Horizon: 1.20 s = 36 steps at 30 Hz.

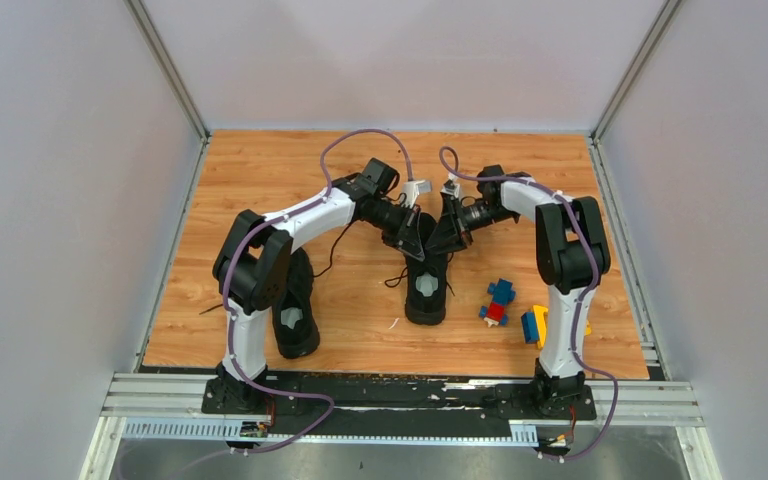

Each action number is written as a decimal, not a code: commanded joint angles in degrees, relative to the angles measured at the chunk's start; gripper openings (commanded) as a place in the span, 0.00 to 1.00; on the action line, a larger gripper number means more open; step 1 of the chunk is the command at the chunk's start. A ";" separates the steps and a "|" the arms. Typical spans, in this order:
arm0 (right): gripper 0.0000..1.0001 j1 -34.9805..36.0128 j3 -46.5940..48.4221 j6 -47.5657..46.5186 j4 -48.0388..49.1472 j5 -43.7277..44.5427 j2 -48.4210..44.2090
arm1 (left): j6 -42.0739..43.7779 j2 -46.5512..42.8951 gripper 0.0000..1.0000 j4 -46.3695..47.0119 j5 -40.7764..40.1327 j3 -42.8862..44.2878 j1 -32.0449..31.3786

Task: Tie the shoes
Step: Tie the shoelace on the shoe.

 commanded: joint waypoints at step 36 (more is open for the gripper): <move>0.39 3.07 3.30 -0.65 0.60 -3.61 5.85 | -0.67 -5.05 0.00 14.82 1.42 -6.87 1.16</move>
